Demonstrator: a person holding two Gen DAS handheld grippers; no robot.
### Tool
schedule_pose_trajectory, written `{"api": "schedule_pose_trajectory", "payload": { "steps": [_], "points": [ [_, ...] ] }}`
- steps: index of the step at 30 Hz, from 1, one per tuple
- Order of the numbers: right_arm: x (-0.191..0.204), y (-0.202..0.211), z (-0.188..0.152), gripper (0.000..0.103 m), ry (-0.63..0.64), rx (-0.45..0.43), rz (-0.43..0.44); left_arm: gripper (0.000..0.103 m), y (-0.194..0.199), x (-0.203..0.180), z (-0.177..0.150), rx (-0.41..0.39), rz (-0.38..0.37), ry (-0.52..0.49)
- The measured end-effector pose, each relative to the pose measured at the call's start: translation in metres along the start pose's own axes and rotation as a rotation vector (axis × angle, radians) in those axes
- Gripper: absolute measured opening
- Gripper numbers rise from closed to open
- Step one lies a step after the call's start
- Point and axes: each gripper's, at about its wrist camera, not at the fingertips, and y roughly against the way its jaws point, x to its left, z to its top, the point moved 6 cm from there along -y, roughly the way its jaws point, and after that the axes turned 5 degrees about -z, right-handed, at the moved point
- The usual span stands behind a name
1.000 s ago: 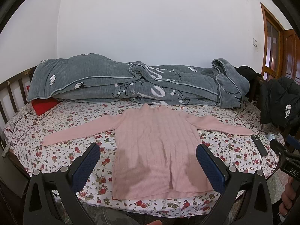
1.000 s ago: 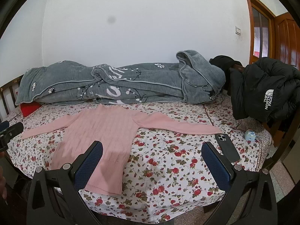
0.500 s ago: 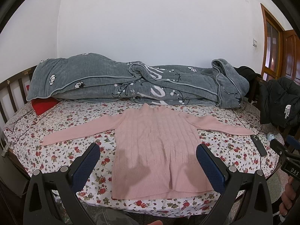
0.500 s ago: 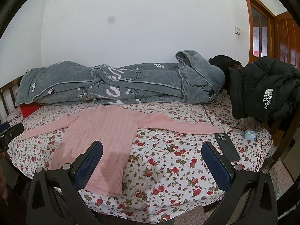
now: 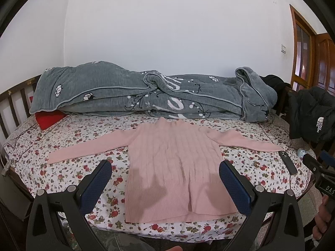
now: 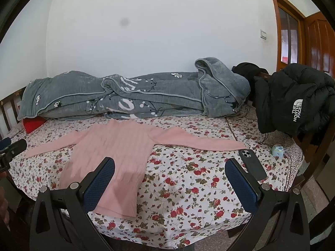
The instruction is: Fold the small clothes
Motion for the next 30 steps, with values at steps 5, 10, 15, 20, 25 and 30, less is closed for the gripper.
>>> {"api": "schedule_pose_trajectory", "payload": {
  "steps": [5, 10, 15, 20, 25, 30],
  "points": [
    [0.000, 0.001, 0.001, 0.103, 0.002, 0.000, 0.001, 0.103, 0.001, 0.000, 0.001, -0.005, -0.001, -0.001],
    [-0.001, 0.001, 0.001, 0.103, 0.001, -0.002, -0.002, 0.103, 0.005, 0.001, 0.002, -0.024, -0.006, -0.004],
    [-0.008, 0.006, 0.005, 0.103, -0.008, -0.013, -0.004, 0.103, 0.009, 0.002, 0.002, -0.049, -0.018, -0.012],
    [-0.019, 0.006, 0.005, 0.103, -0.014, -0.011, -0.006, 0.103, 0.004, 0.004, 0.002, -0.057, -0.040, -0.004],
    [-0.029, 0.002, 0.005, 0.103, -0.018, -0.011, -0.018, 0.103, -0.003, 0.005, -0.001, -0.057, -0.054, 0.000],
    [-0.037, -0.008, 0.001, 0.103, -0.020, 0.002, -0.028, 0.103, -0.013, 0.011, -0.004, -0.059, -0.063, 0.021]
  ]
}}
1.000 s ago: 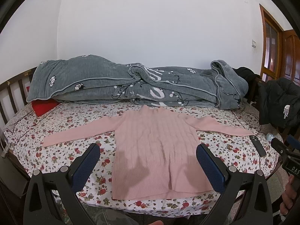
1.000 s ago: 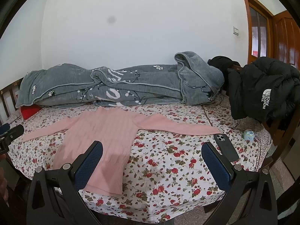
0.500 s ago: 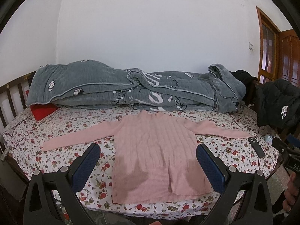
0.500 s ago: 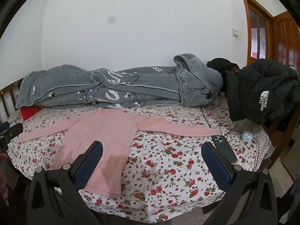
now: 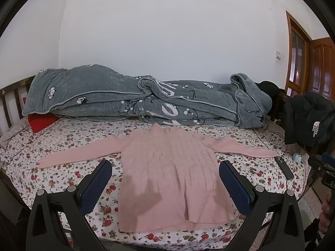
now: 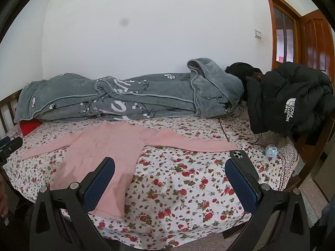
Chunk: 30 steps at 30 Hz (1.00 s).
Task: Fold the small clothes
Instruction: 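Move the left tool to the sweater's sleeve cuff and close on it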
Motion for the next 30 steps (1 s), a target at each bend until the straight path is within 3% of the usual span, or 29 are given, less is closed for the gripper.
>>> {"api": "schedule_pose_trajectory", "payload": {
  "steps": [12, 23, 30],
  "points": [
    [0.002, -0.067, -0.024, 0.103, -0.016, 0.123, 0.069, 0.102, -0.063, 0.056, -0.030, 0.115, 0.017, 0.089],
    [0.054, -0.145, -0.041, 0.101, 0.041, 0.192, 0.114, 0.094, -0.124, 0.156, -0.058, 0.209, 0.106, 0.221],
    [0.088, -0.180, -0.050, 0.097, 0.065, 0.215, 0.127, 0.093, -0.138, 0.216, -0.068, 0.203, 0.143, 0.348]
  ]
}}
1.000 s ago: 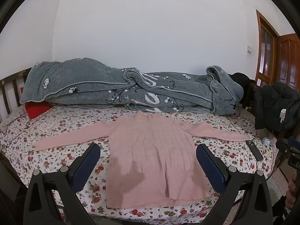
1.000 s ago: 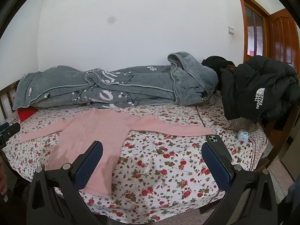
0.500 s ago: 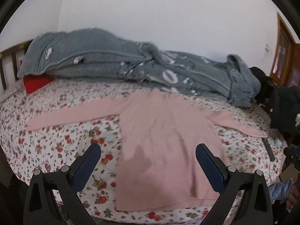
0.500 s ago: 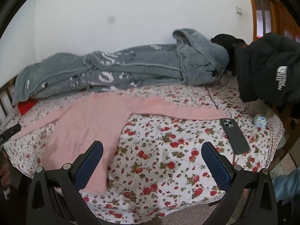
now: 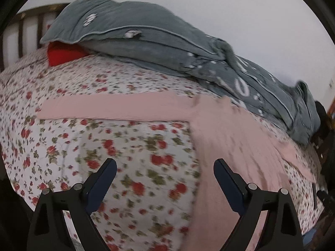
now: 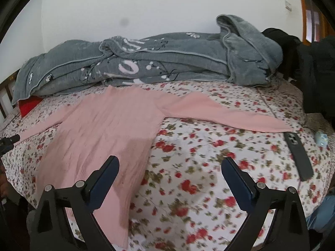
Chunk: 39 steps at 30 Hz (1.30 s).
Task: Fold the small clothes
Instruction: 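Move the left tool to the sweater's sleeve cuff and close on it, then lift the sleeve with the left tool and lay it across the sweater body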
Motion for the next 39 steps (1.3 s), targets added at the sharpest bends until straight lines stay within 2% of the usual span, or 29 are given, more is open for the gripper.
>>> {"api": "schedule_pose_trajectory", "payload": {
  "steps": [3, 5, 9, 11, 19, 22, 27, 30, 34, 36, 37, 39],
  "points": [
    [0.009, -0.011, 0.002, 0.096, 0.018, -0.002, -0.006, 0.093, -0.009, 0.020, 0.004, 0.006, 0.026, 0.021],
    [0.013, -0.018, 0.004, 0.096, 0.022, -0.003, -0.002, 0.086, -0.013, 0.035, 0.005, 0.004, 0.040, 0.041],
    [0.018, -0.031, 0.009, 0.096, 0.006, 0.007, 0.005, 0.081, -0.025, 0.064, 0.006, 0.000, 0.056, 0.098],
    [0.022, -0.039, 0.011, 0.096, -0.001, 0.016, 0.009, 0.070, -0.031, 0.079, 0.008, -0.006, 0.057, 0.130],
    [0.037, -0.057, 0.017, 0.096, 0.018, 0.024, -0.035, 0.068, -0.054, 0.156, 0.034, -0.063, 0.106, 0.262],
    [0.039, -0.061, 0.018, 0.096, 0.018, 0.027, -0.056, 0.068, -0.065, 0.186, 0.041, -0.070, 0.082, 0.331],
    [0.037, -0.064, 0.019, 0.096, -0.001, 0.026, -0.093, 0.055, -0.075, 0.223, 0.049, -0.110, 0.020, 0.440],
    [0.034, -0.069, 0.019, 0.096, -0.023, 0.033, -0.109, 0.052, -0.077, 0.236, 0.056, -0.129, 0.035, 0.468],
    [0.028, -0.079, 0.018, 0.096, -0.040, 0.047, -0.128, 0.033, -0.070, 0.247, 0.062, -0.162, 0.119, 0.452],
    [0.024, -0.081, 0.017, 0.096, -0.051, 0.051, -0.127, 0.020, -0.069, 0.254, 0.064, -0.163, 0.155, 0.461],
    [0.023, -0.082, 0.017, 0.096, -0.054, 0.052, -0.127, 0.009, -0.070, 0.257, 0.066, -0.148, 0.180, 0.453],
    [0.018, -0.082, 0.017, 0.095, -0.063, 0.052, -0.124, 0.007, -0.071, 0.251, 0.074, -0.127, 0.203, 0.415]
  ]
}}
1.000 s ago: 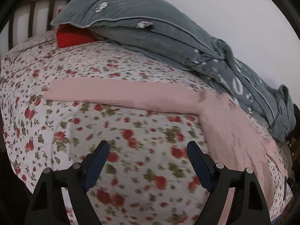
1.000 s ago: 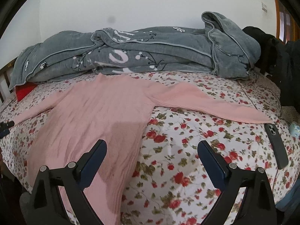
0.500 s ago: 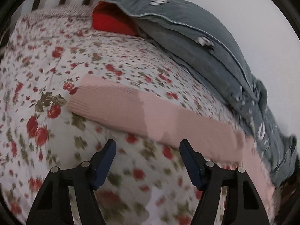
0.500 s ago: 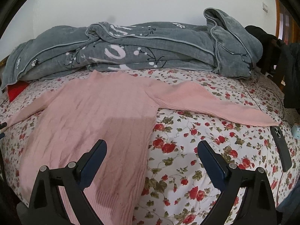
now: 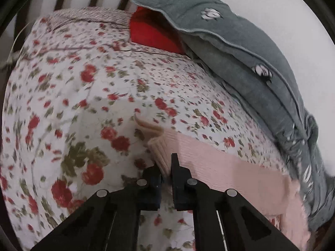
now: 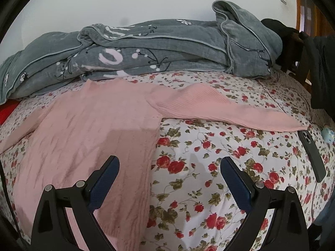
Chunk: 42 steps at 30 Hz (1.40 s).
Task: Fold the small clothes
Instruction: 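Lift the sleeve with the left tool and lay it across the sweater body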
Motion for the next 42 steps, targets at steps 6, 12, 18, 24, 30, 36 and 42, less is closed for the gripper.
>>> {"api": "schedule_pose_trajectory", "payload": {
  "steps": [6, 12, 18, 24, 30, 36, 42],
  "points": [
    [-0.027, 0.008, 0.004, 0.095, -0.030, -0.023, 0.001, 0.007, 0.031, -0.074, 0.011, -0.050, -0.021, -0.157],
    [-0.069, 0.020, 0.004, 0.095, -0.062, -0.047, -0.005, 0.007, 0.059, -0.205, -0.005, -0.076, -0.125, -0.346],
    [-0.113, 0.032, -0.006, 0.095, -0.076, -0.053, -0.001, 0.007, 0.070, -0.346, -0.056, -0.052, -0.257, -0.504],
    [-0.145, 0.040, -0.018, 0.095, -0.087, -0.069, 0.002, 0.006, 0.056, -0.453, -0.145, 0.040, -0.370, -0.621],
    [-0.166, 0.037, -0.027, 0.095, -0.078, -0.056, 0.016, 0.006, 0.023, -0.518, -0.238, 0.175, -0.432, -0.669],
    [-0.180, 0.025, -0.031, 0.095, -0.088, -0.038, 0.017, 0.006, -0.012, -0.545, -0.307, 0.287, -0.438, -0.728],
    [-0.192, 0.006, -0.032, 0.095, -0.102, -0.021, 0.003, 0.007, -0.034, -0.548, -0.351, 0.386, -0.418, -0.779]
  ]
}}
